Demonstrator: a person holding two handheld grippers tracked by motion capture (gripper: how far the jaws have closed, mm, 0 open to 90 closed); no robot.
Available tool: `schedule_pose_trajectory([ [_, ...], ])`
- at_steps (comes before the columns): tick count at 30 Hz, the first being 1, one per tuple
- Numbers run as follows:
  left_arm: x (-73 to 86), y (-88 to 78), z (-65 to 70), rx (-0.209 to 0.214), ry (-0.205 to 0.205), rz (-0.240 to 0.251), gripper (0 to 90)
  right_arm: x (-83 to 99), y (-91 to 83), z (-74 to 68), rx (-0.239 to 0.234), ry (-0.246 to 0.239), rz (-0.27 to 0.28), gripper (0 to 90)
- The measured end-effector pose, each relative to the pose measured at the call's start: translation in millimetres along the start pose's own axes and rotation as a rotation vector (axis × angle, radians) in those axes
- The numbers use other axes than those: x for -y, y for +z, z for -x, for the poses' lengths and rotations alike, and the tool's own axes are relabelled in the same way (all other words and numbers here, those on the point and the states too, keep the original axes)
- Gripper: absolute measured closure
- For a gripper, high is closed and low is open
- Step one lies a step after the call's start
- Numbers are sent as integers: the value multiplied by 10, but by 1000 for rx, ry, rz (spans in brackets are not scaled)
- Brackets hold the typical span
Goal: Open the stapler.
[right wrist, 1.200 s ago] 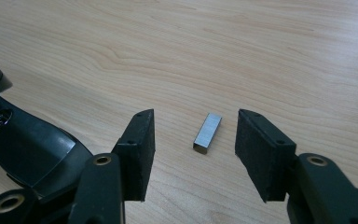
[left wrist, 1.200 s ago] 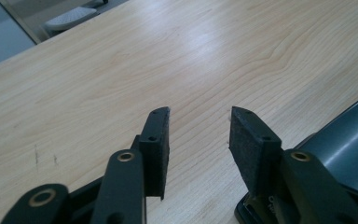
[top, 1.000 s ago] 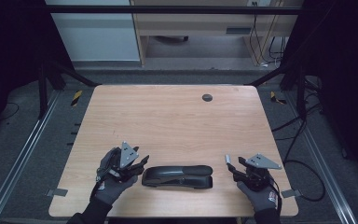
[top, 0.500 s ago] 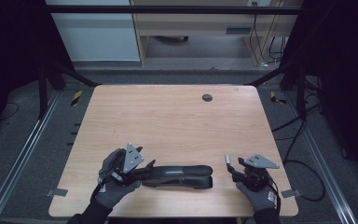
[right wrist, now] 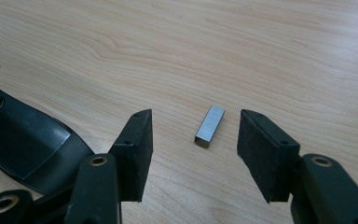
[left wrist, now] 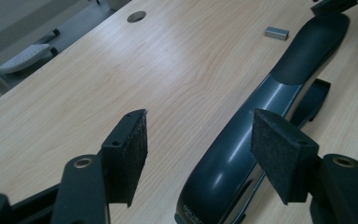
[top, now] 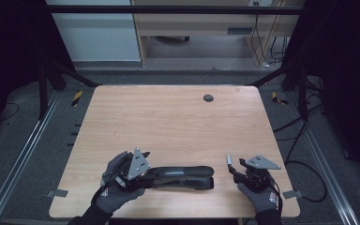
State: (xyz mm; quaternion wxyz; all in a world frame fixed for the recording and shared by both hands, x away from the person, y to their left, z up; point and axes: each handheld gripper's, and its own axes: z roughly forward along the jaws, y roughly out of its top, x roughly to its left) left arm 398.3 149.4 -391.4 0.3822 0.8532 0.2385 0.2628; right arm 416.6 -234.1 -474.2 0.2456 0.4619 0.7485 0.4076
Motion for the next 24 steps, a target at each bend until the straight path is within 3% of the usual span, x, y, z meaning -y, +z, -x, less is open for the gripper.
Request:
schedule_pose_trajectory([
  [6, -43, -2, 97, 25, 31, -6, 361, 2, 1, -1, -1, 4, -4, 461],
  [24, -77, 100, 277, 47, 95, -47, 337, 0, 11, -8, -4, 5, -11, 462],
])
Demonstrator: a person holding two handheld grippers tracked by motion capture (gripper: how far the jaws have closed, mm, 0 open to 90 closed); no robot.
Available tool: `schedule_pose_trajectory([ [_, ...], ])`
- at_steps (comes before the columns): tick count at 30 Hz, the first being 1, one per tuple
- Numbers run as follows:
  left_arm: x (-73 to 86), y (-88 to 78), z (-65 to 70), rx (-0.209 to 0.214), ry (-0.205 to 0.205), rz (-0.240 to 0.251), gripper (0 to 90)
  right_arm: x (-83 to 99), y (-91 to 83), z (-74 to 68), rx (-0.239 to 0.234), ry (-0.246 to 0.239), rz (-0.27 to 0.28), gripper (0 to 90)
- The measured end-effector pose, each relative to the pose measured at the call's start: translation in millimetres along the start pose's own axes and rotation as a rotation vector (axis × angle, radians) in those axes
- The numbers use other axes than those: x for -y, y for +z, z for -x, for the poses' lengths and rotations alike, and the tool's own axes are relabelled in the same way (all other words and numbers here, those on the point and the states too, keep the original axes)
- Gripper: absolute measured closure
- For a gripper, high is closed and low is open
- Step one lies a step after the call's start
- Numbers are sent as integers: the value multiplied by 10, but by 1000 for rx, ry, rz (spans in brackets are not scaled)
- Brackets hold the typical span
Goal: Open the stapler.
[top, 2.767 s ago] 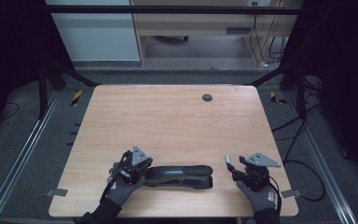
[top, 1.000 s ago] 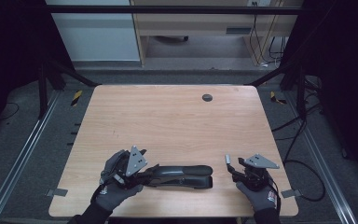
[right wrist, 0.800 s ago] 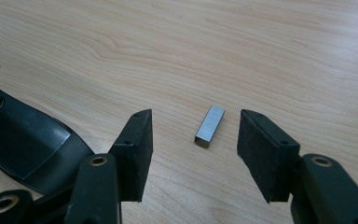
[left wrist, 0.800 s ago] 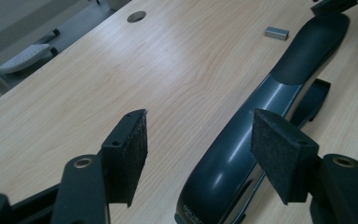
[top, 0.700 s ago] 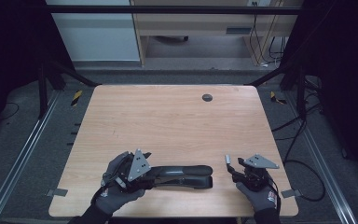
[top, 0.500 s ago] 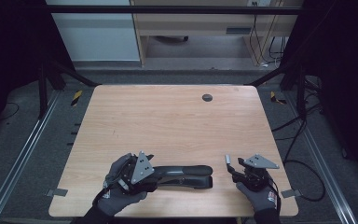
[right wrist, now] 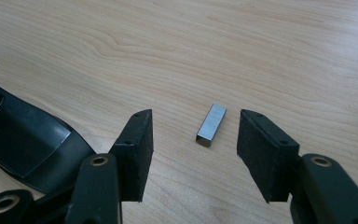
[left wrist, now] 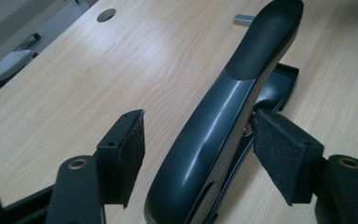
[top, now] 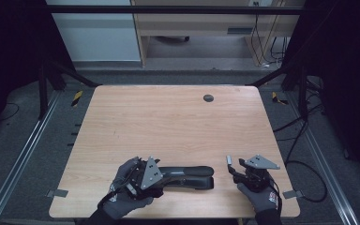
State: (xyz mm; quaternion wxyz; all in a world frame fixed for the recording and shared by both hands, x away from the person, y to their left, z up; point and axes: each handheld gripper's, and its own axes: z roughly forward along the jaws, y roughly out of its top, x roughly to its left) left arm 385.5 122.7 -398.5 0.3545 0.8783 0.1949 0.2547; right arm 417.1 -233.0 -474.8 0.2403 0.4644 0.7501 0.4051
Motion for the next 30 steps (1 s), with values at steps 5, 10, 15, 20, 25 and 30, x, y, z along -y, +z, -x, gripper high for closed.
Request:
schedule_pose_trajectory([
  [5, -10, 44, 56, 2, 20, -14, 324, -1, 0, 0, 1, -1, 0, 464],
  [10, -28, 77, 100, -4, 41, -30, 315, -2, -2, 1, 0, 3, 2, 470],
  [15, -46, 113, 156, -5, 65, -42, 299, -1, 1, -5, -6, 8, -2, 473],
  [20, -70, 139, 193, -12, 82, -52, 285, -2, 1, -6, -5, 7, 0, 475],
  [25, -85, 171, 235, -19, 102, -61, 274, -1, 3, -5, -4, 9, -2, 476],
  [30, -99, 199, 279, -27, 124, -66, 267, 2, 8, 0, -3, 4, -1, 477],
])
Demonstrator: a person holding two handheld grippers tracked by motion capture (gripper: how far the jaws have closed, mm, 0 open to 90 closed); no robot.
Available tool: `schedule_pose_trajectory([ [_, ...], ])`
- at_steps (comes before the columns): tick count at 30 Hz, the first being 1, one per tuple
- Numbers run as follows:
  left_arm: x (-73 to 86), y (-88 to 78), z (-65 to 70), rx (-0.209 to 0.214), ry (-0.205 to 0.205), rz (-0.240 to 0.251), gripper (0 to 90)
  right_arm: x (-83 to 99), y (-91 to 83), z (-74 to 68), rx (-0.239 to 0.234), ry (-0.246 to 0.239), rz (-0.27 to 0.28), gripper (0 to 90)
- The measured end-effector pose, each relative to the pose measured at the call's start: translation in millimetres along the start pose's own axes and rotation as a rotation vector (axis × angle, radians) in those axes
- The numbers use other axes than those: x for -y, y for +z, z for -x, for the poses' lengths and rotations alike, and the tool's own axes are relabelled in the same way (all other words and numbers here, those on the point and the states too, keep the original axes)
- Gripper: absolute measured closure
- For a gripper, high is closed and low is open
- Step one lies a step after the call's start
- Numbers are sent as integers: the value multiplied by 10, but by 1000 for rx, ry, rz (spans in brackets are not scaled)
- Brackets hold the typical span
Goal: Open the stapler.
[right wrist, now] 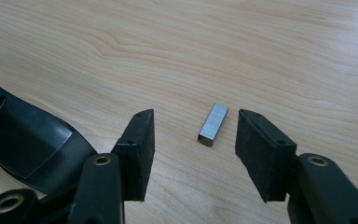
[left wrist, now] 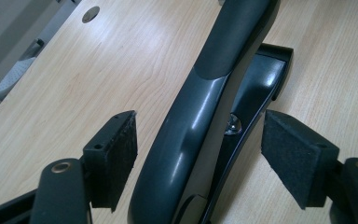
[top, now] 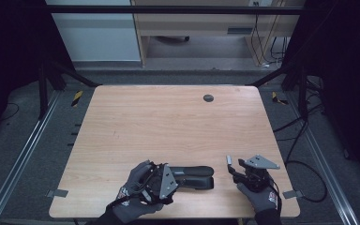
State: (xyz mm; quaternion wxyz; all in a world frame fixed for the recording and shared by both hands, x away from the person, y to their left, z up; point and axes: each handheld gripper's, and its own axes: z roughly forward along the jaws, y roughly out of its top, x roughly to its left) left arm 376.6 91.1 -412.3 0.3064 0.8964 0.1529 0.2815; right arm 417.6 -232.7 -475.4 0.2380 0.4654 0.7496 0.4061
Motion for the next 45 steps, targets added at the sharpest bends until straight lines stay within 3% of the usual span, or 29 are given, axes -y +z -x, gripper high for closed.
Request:
schedule_pose_trajectory([
  [11, -40, 65, 90, -46, 43, -8, 259, -3, -6, -5, 5, 8, 4, 477],
  [31, -181, 199, 294, -132, 165, -36, 235, -13, -14, -20, -4, 8, 4, 498],
  [45, -263, 288, 342, -165, 201, -37, 230, -14, -24, -16, -6, 18, 8, 518],
])
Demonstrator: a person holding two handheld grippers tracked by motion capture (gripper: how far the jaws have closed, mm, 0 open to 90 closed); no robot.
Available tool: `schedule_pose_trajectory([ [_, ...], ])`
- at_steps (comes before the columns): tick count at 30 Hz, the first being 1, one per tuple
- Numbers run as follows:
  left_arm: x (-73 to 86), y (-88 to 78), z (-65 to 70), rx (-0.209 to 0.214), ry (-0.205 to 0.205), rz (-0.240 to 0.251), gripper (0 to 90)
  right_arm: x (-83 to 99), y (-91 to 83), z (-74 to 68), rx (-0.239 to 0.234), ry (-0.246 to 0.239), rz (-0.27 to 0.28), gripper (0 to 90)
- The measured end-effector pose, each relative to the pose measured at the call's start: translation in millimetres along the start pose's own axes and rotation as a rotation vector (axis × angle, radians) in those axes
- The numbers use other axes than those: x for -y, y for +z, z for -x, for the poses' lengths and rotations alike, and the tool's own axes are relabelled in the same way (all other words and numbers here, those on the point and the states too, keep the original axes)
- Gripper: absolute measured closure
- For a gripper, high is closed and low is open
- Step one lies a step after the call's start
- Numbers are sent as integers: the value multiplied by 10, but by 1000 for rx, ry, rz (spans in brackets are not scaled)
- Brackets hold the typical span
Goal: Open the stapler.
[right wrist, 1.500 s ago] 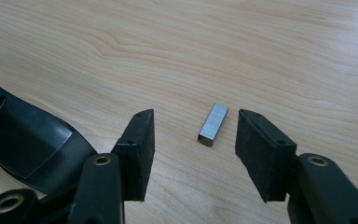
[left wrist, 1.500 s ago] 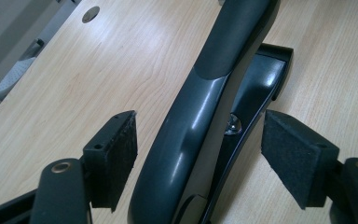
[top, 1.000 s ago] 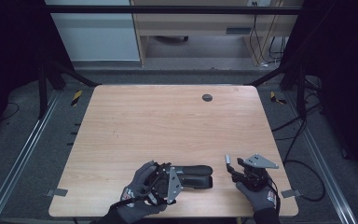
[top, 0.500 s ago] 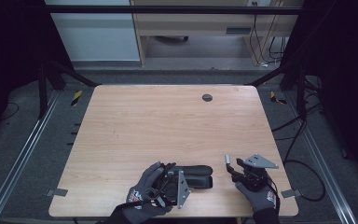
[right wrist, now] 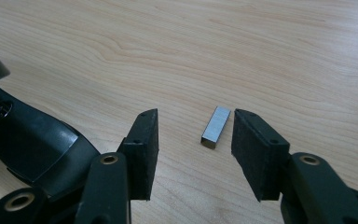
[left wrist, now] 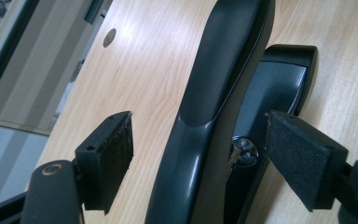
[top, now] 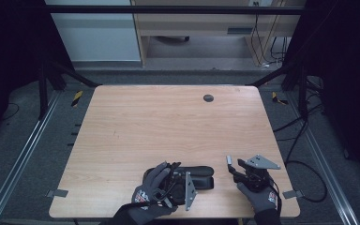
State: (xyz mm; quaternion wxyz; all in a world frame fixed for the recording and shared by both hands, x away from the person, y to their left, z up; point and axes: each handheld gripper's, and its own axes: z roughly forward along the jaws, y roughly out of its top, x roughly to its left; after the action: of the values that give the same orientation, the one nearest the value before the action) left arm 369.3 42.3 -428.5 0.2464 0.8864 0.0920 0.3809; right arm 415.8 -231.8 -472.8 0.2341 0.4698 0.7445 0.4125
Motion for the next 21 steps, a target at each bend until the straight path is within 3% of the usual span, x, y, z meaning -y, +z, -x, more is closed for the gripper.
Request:
schedule_pose_trajectory([
  [4, -44, 20, 23, -7, 9, 2, 231, 1, -1, -3, -6, 0, -1, 540],
  [15, -153, 83, 59, -17, 86, -33, 233, 5, -15, -30, -16, -8, 3, 641],
  [21, -163, 122, 89, -32, 95, -33, 233, 7, -20, -41, -16, -22, 5, 682],
])
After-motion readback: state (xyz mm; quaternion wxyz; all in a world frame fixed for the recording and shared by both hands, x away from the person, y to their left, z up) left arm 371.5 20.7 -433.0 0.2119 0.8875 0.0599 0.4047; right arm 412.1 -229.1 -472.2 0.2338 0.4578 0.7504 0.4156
